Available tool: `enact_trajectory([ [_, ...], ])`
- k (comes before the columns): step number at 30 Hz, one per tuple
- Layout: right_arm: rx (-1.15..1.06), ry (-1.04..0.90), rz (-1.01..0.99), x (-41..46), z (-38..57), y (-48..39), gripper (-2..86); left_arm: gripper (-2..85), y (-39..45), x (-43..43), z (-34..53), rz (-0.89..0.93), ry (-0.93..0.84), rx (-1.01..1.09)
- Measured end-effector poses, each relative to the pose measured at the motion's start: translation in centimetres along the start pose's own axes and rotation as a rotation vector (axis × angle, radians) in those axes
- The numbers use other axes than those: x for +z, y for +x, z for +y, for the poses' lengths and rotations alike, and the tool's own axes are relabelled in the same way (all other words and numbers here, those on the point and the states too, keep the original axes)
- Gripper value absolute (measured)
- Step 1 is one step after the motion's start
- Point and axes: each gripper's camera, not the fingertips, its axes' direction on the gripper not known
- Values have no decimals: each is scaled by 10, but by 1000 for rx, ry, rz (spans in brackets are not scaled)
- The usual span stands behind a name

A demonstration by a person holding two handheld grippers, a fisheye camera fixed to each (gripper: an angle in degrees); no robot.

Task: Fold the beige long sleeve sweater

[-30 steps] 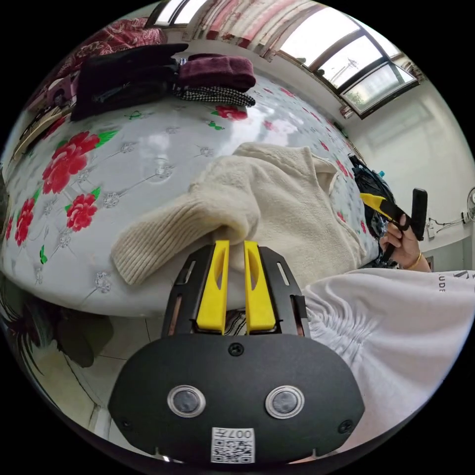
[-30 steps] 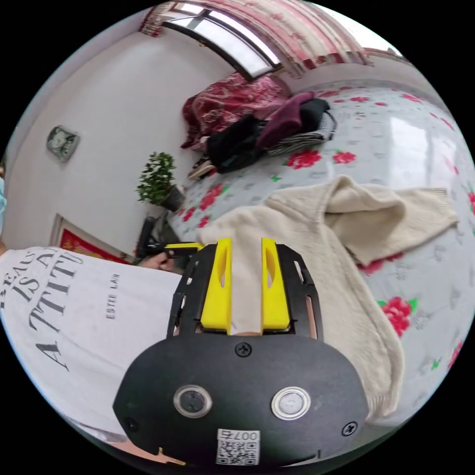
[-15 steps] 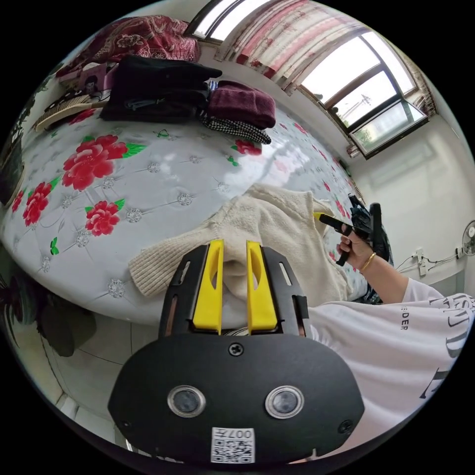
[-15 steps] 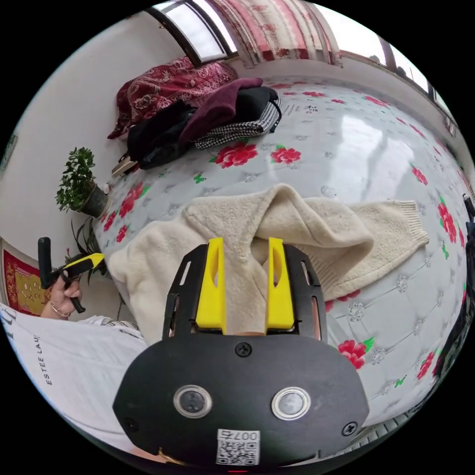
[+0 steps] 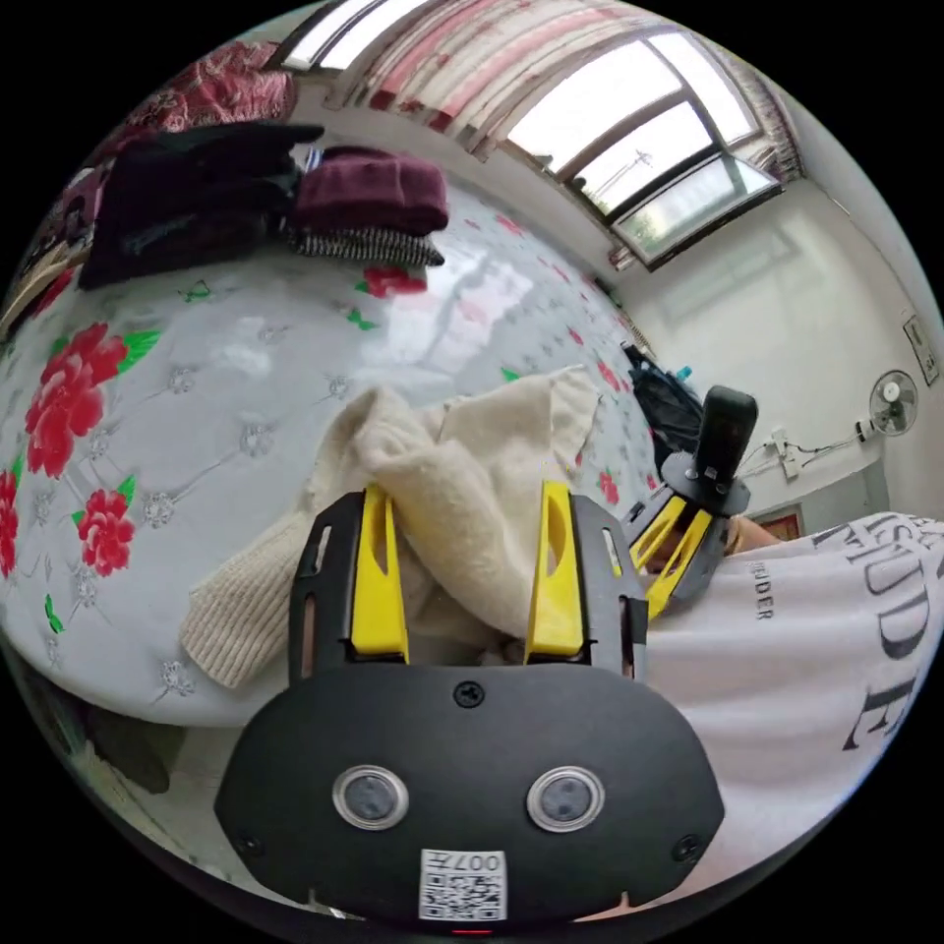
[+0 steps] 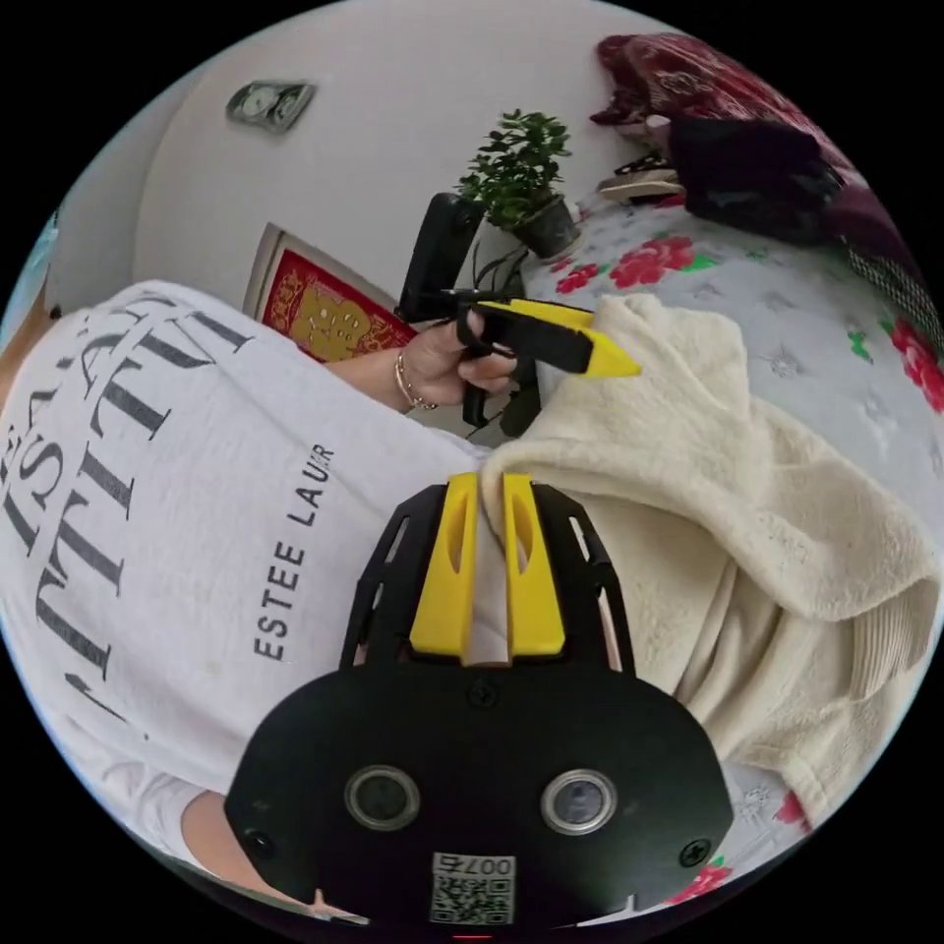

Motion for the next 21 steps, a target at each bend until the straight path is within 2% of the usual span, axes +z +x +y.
enact_trajectory([
  [2, -26, 3, 28, -12, 4, 2, 52, 159, 7, 25, -5, -81, -141, -9],
  [5, 14, 116, 153, -57, 7, 16, 68, 140, 28, 27, -8, -178, -148, 39],
  [7, 95, 193, 426, -89, 0, 34, 82, 128, 34, 23, -10, -182, -153, 42],
  [10, 122, 164, 677, -110, -21, 64, 95, 95, 40, 6, -8, -133, -115, 33],
  [12, 179, 112, 769, -122, -29, 93, 97, 75, 44, -15, -3, -86, -63, -3],
  [16, 409, 146, 769, -164, -8, 161, 89, 65, 52, -46, 15, -46, 11, -50],
  [18, 423, 106, 735, -162, -9, 179, 87, 63, 56, -53, 29, -26, 11, -61],
  [21, 315, -91, 719, -125, -37, 195, 83, 62, 59, -55, 34, 13, 8, -87],
])
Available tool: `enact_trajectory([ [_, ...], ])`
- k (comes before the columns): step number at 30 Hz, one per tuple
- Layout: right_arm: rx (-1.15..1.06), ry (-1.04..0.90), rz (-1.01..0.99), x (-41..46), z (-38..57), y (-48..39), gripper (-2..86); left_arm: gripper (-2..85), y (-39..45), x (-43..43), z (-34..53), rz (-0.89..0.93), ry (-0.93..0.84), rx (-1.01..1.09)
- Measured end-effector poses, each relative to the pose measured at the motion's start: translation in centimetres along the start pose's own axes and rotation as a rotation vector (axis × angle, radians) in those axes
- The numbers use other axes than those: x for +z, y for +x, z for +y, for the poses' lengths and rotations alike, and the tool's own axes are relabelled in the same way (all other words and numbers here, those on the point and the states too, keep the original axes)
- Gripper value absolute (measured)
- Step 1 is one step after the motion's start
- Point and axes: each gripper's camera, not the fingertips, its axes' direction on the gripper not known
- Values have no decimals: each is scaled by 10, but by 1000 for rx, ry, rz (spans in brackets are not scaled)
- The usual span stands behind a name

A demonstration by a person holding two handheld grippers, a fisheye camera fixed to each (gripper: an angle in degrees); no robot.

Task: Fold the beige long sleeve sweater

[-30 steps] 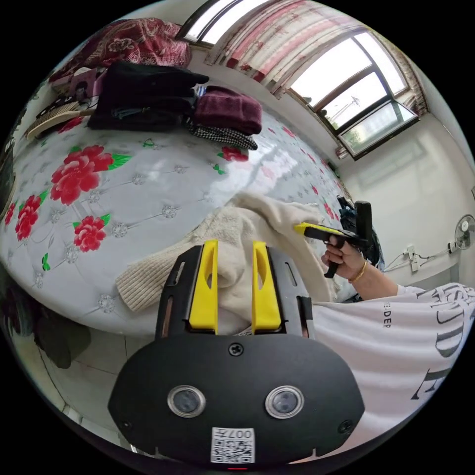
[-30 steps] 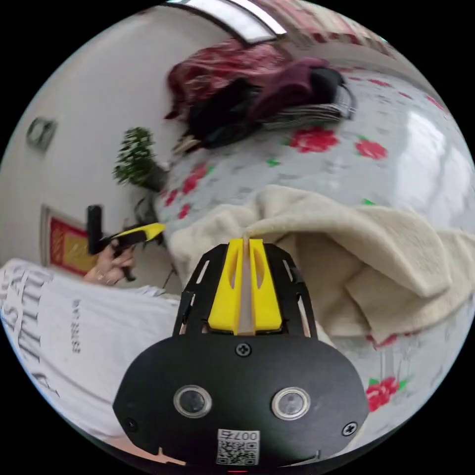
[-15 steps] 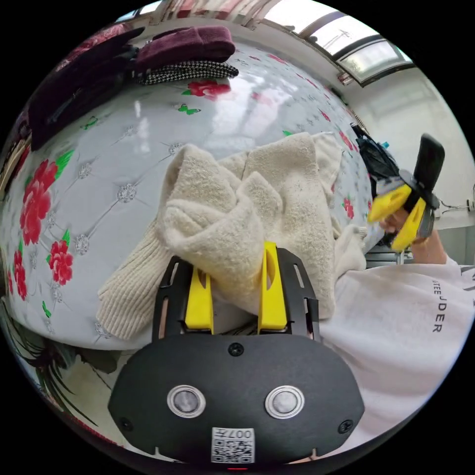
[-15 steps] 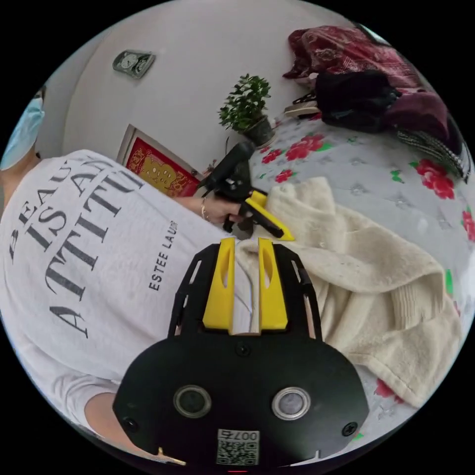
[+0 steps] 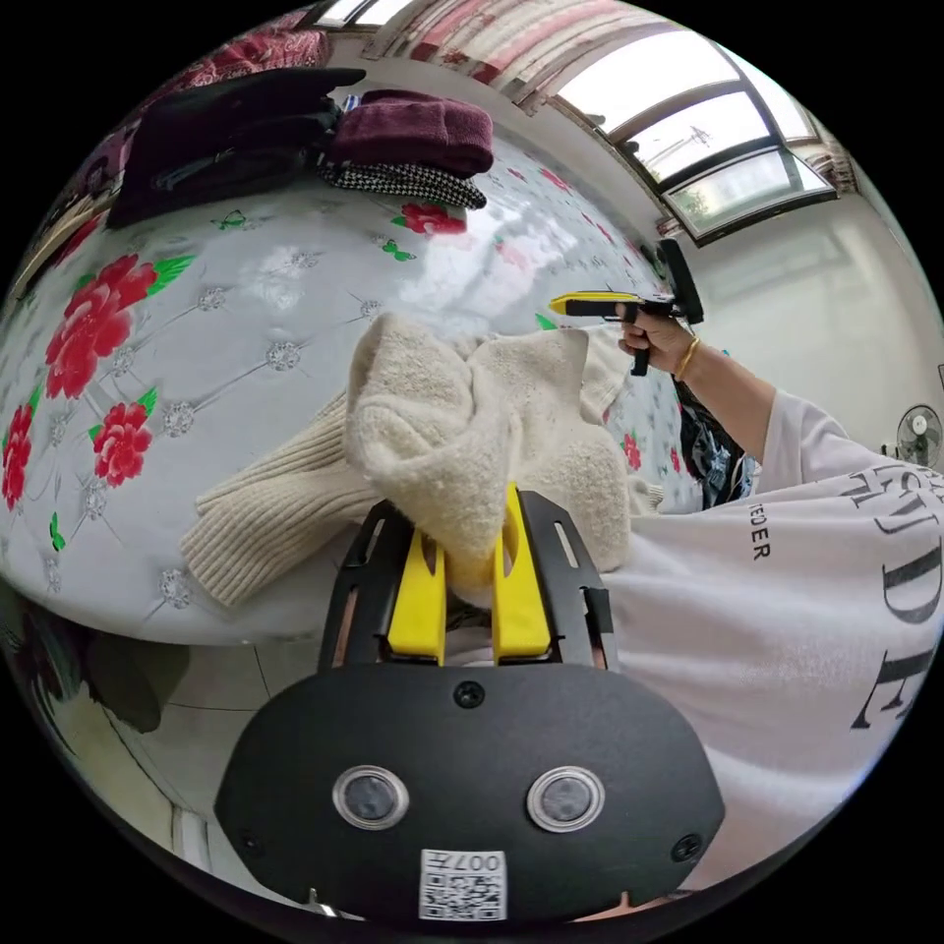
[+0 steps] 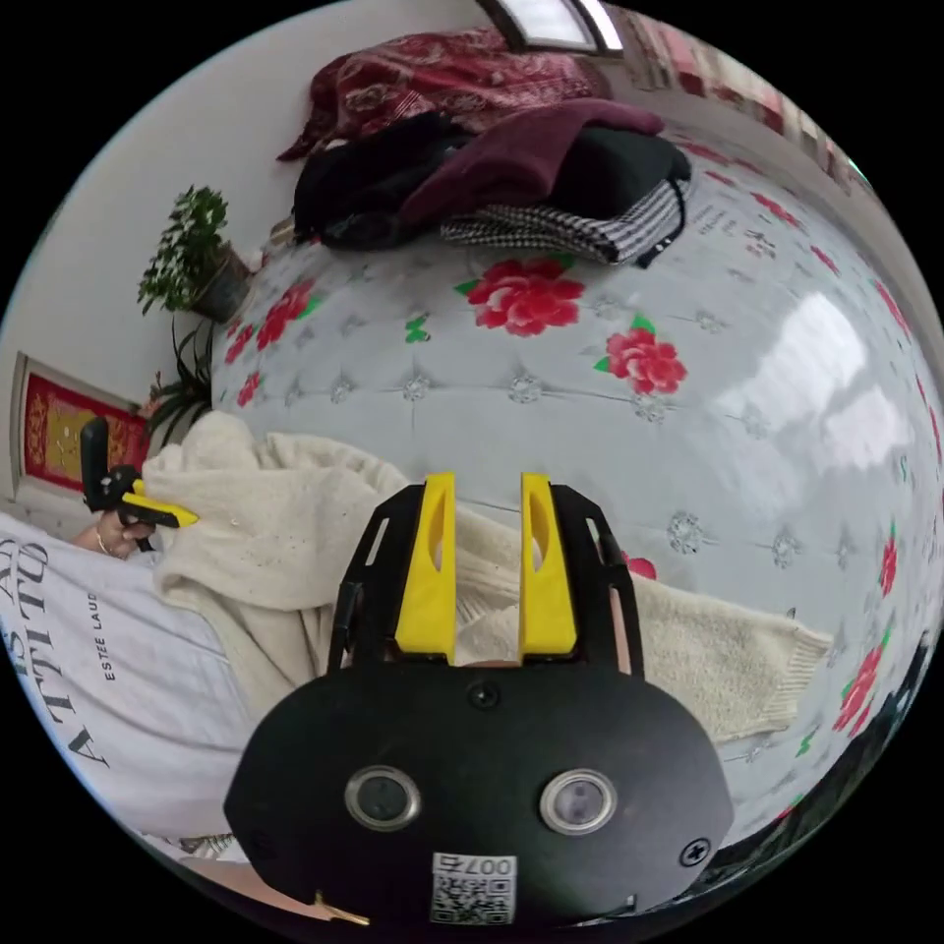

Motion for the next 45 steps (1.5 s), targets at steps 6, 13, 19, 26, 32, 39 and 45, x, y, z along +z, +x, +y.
enact_trajectory([
  [6, -154, -140, -97, 47, -19, -39, 52, 60, 40, -7, -17, -84, -33, 108],
  [13, 88, 52, -8, -8, 56, -15, 6, 58, 59, -18, -42, 39, 30, 145],
  [19, 326, 382, 112, -158, 189, 17, -1, 57, 96, -49, -94, 160, 136, 319],
  [26, 504, 599, 386, -275, 318, 8, -1, 54, 127, -67, -133, 108, 169, 417],
  [32, 527, 748, 323, -303, 355, 41, 6, 56, 72, -56, -166, -93, 183, 230],
  [39, 723, 670, 261, -246, 372, 121, 79, 61, 7, 7, -183, -219, -17, -57],
  [45, 755, 343, 303, -195, 341, 216, 94, 62, 17, 24, -196, -261, -24, -75],
])
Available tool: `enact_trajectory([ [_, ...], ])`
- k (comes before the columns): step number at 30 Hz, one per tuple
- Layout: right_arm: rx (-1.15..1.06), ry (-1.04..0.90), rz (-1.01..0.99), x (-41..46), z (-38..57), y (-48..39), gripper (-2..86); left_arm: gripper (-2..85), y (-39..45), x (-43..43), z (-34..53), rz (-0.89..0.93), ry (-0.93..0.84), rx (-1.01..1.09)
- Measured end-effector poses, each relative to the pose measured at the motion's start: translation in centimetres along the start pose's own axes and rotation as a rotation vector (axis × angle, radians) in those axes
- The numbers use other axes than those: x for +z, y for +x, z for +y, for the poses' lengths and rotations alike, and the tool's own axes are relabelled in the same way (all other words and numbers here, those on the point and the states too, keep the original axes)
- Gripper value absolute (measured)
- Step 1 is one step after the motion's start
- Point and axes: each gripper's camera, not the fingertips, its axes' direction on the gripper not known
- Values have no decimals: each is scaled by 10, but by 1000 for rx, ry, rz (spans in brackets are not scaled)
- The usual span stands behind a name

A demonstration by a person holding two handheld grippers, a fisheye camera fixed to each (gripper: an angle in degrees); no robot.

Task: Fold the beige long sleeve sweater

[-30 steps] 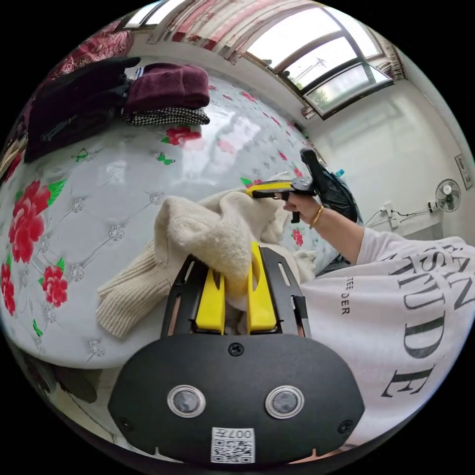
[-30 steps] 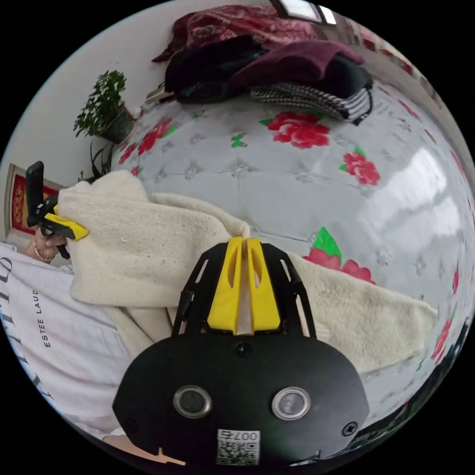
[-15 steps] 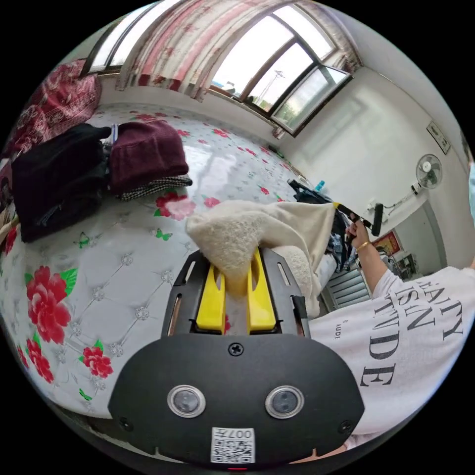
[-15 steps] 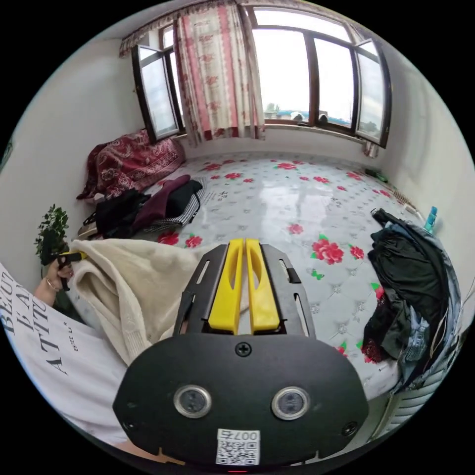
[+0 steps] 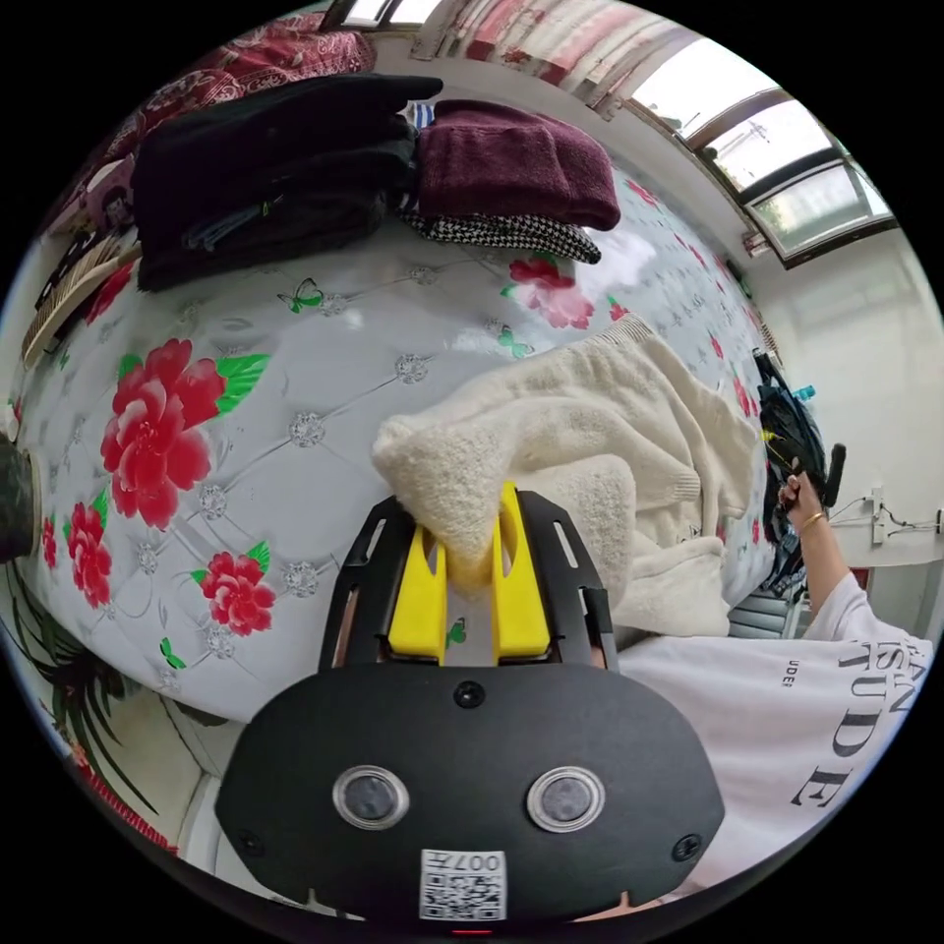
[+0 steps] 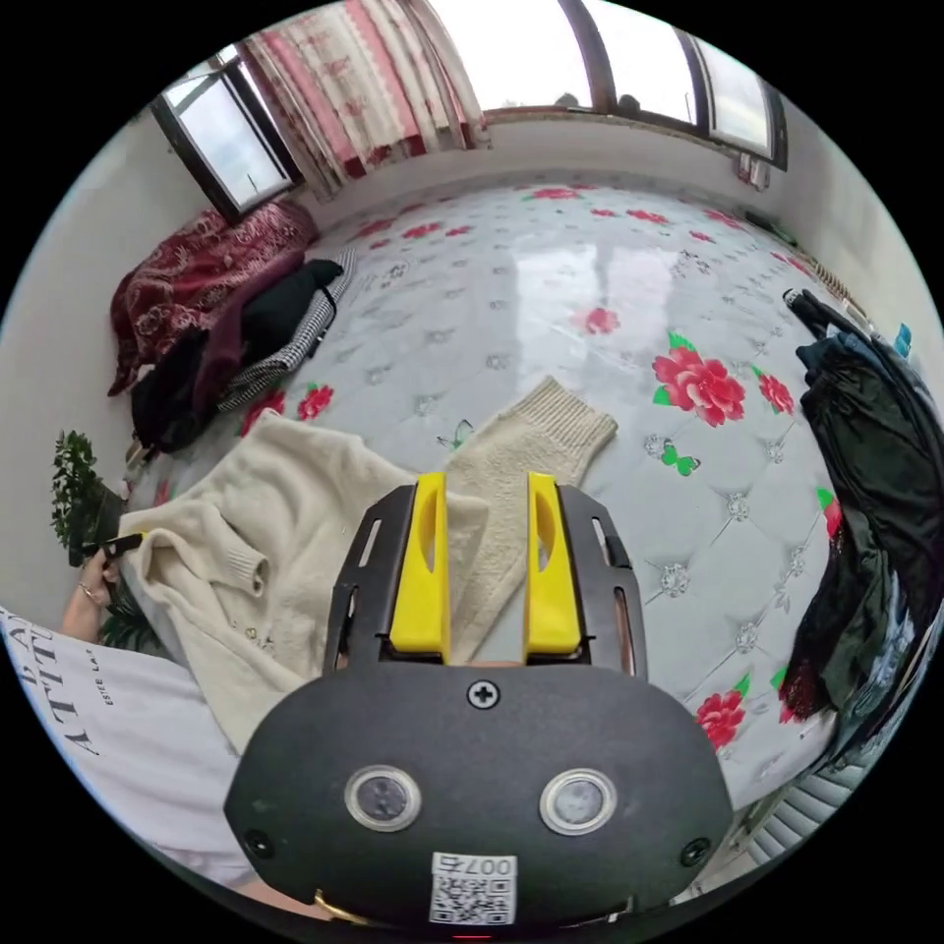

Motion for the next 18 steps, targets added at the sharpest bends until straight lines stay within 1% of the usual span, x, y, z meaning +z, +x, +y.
enact_trajectory([
  [3, -37, -94, 62, 42, -28, 7, 92, 63, -1, 6, -8, 28, -3, -67],
  [5, -58, -199, 67, 73, -39, 9, 86, 63, -3, 9, -10, 35, -3, -103],
  [6, -99, -136, 94, 72, -41, 3, 78, 63, -3, 12, -12, 35, -7, -120],
  [8, -185, -169, 114, 76, -47, -7, 62, 63, -2, 16, -15, 27, -11, -129],
  [10, -222, -267, 192, 72, -61, -7, 40, 63, 0, 18, -18, 21, -10, -125],
  [11, -214, -241, 254, 65, -62, -3, 37, 62, 2, 17, -22, 15, -7, -116],
  [12, -138, -114, 406, 39, -63, 16, 33, 62, 4, 15, -27, 9, 8, -98],
  [13, 35, 4, 504, 4, -62, 50, 32, 62, 6, 14, -29, 7, 17, -86],
  [14, 141, 55, 515, -15, -60, 72, 32, 62, 8, 13, -35, 5, 33, -62],
  [15, 311, 127, 459, -49, -51, 114, 37, 62, 10, 16, -40, 7, 40, -44],
  [16, 405, 148, 348, -72, -41, 148, 44, 62, 11, 18, -43, 9, 37, -35],
  [18, 458, 110, 266, -86, -30, 173, 57, 62, 12, 27, -48, 11, 24, 2],
])
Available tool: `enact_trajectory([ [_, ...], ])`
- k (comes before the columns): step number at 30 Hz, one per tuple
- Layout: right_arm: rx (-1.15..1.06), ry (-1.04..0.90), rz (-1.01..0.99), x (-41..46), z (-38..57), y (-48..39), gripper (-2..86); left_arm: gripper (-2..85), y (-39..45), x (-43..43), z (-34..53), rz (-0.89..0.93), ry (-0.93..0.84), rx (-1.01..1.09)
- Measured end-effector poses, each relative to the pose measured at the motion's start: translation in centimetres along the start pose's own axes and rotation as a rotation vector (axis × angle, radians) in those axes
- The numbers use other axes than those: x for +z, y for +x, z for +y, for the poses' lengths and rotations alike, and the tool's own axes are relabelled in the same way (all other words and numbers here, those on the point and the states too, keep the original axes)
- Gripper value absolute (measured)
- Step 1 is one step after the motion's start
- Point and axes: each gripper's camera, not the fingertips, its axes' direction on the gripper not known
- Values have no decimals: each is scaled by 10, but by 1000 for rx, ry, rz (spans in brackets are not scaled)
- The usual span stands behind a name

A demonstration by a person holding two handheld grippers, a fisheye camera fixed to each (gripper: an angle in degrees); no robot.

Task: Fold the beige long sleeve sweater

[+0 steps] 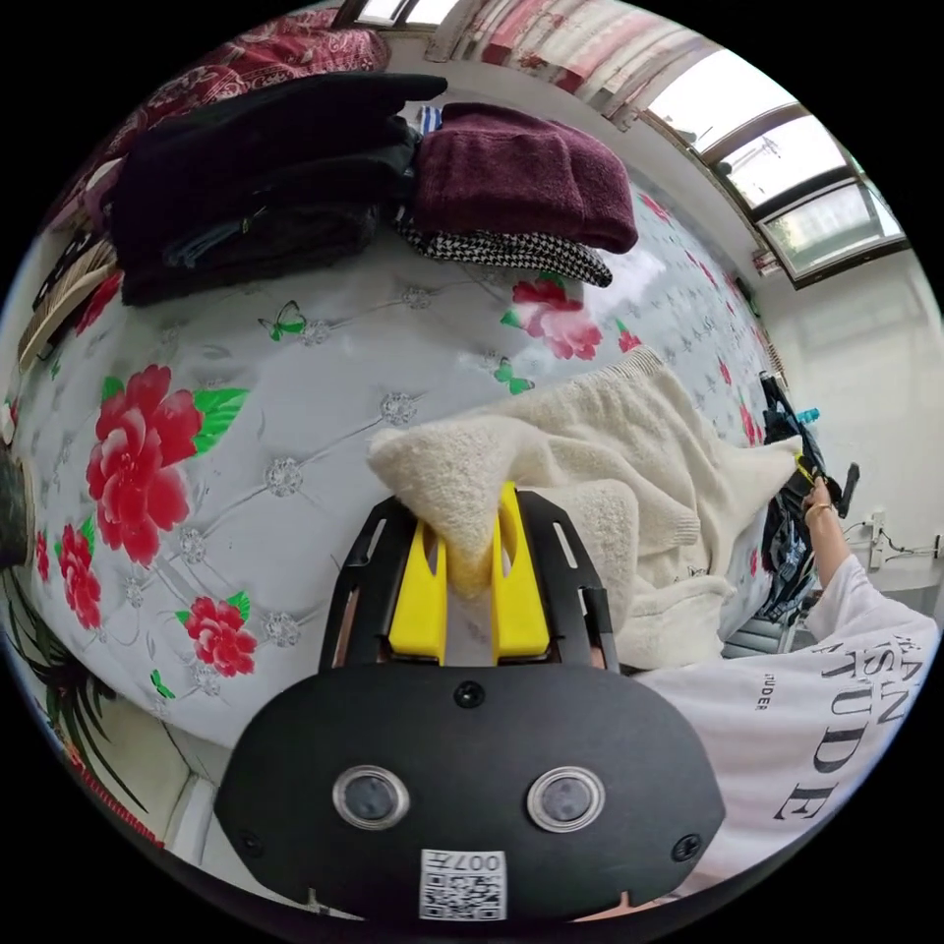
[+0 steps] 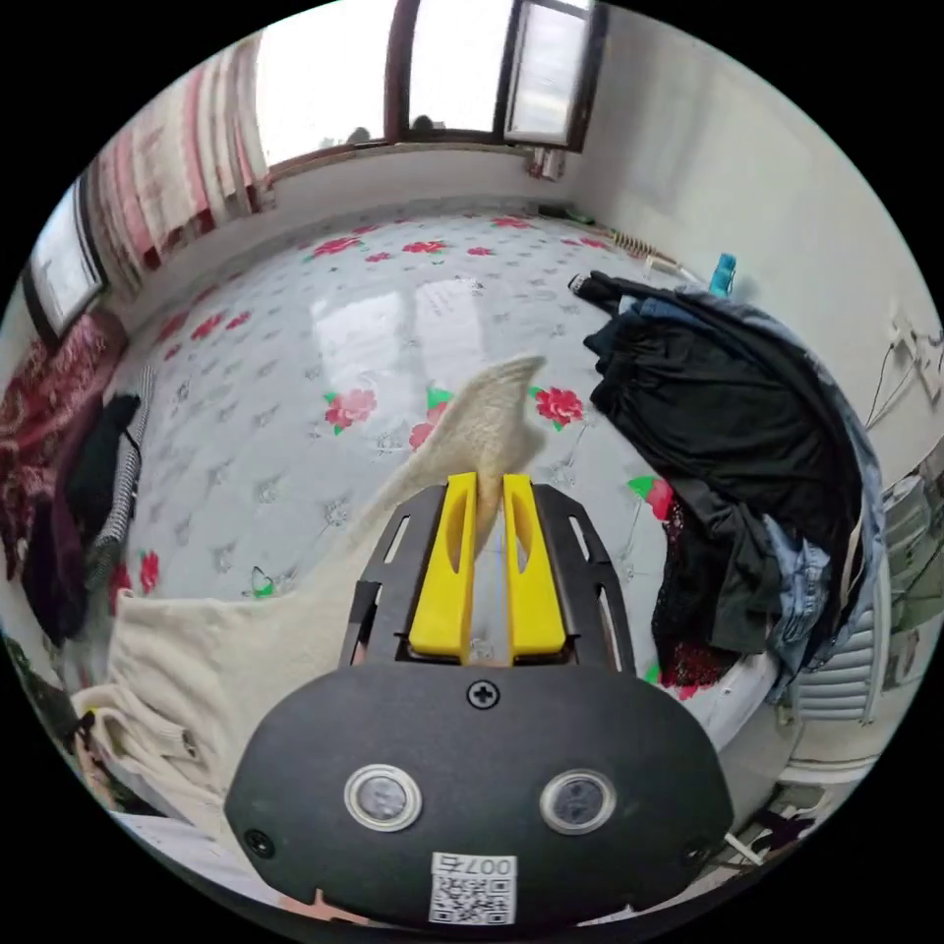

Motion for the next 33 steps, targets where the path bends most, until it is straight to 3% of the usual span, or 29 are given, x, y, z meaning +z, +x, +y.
enact_trajectory([
  [3, -103, 77, 78, -13, 22, -18, 76, 62, -13, 1, 9, 54, 13, -39],
  [5, -196, 105, -88, -17, 33, -48, 90, 61, -20, -5, 19, 106, 40, -59],
  [7, -386, 51, -523, -11, 46, -112, 104, 61, -19, -12, 29, 131, 57, -42],
  [10, -630, -40, -729, 0, 64, -223, 110, 61, 7, -35, 40, 177, 99, 95],
  [13, -831, -171, -797, 21, 80, -333, 120, 61, 78, -60, 52, 223, 130, 410],
  [15, -870, -264, -801, 42, 87, -384, 127, 60, 148, -64, 74, 203, 84, 714],
  [18, -919, -424, -715, 80, 105, -441, 127, 60, 202, -59, 112, 203, 34, 991],
  [20, -963, -566, -619, 103, 122, -460, 119, 60, 208, -57, 127, 234, 20, 1059],
  [22, -1041, -641, -661, 100, 137, -461, 95, 60, 196, -58, 130, 290, 14, 1033],
  [23, -1068, -608, -666, 91, 138, -457, 87, 60, 181, -59, 127, 332, 10, 990],
  [25, -1075, -323, -704, 29, 126, -420, 64, 59, 153, -66, 121, 355, 21, 907],
  [28, -1006, 40, -700, -62, 120, -347, 50, 57, 98, -85, 106, 240, 101, 690],
  [30, -966, 186, -610, -91, 127, -319, 49, 54, 53, -91, 90, 153, 168, 475],
  [33, -896, 283, -524, -85, 136, -306, 56, 60, 27, -78, 64, 208, 218, 392],
])
